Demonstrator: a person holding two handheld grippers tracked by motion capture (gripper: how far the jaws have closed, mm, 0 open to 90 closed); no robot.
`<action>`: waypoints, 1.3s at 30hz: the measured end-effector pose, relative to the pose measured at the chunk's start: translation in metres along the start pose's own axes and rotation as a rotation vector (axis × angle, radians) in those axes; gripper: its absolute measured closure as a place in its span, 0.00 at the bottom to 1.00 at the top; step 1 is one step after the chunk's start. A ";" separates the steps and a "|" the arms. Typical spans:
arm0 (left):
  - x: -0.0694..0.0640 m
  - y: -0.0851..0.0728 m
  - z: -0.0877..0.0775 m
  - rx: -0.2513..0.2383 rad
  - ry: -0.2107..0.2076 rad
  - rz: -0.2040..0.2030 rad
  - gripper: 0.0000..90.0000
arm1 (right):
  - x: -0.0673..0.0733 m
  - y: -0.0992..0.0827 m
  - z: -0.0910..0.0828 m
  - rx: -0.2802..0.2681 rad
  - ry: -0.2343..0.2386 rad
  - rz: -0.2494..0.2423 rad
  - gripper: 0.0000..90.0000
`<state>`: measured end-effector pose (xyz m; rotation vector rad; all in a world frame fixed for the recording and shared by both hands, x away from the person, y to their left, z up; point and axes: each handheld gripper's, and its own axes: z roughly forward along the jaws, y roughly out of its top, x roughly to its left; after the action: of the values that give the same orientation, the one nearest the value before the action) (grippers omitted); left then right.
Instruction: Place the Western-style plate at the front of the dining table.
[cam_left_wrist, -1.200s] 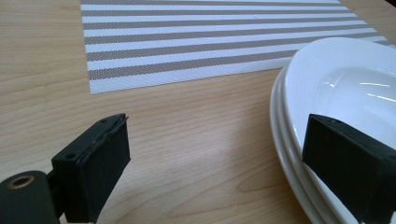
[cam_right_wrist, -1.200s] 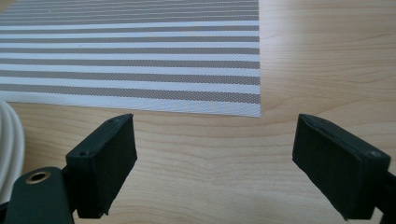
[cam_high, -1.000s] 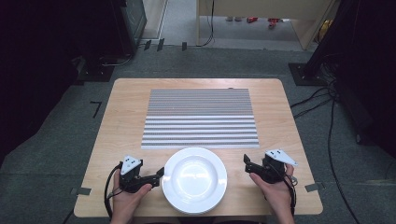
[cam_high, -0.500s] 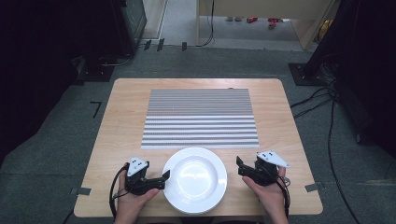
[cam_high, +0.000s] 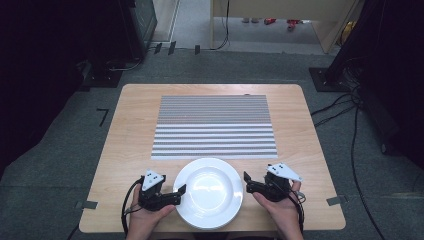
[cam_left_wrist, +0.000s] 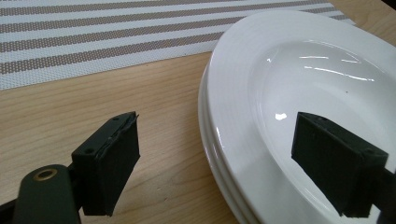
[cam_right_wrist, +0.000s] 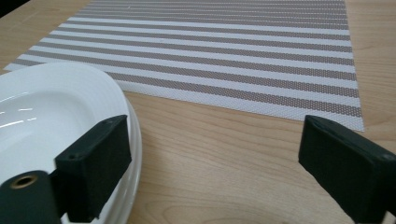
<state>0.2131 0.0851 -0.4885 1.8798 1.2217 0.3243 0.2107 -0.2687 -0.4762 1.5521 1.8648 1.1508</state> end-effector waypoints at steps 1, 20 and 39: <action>0.000 0.000 0.000 0.002 0.000 0.000 0.18 | 0.002 -0.001 0.000 -0.009 -0.007 0.000 0.20; -0.003 -0.004 0.001 -0.008 -0.031 -0.002 0.52 | 0.023 -0.007 0.002 -0.025 0.131 -0.041 0.65; -0.006 -0.005 0.003 -0.007 -0.037 0.026 0.59 | 0.018 -0.018 0.011 0.013 0.279 0.124 0.82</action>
<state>0.2087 0.0798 -0.4926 1.8887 1.1710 0.3054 0.2043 -0.2484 -0.4939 1.6009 1.9740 1.4796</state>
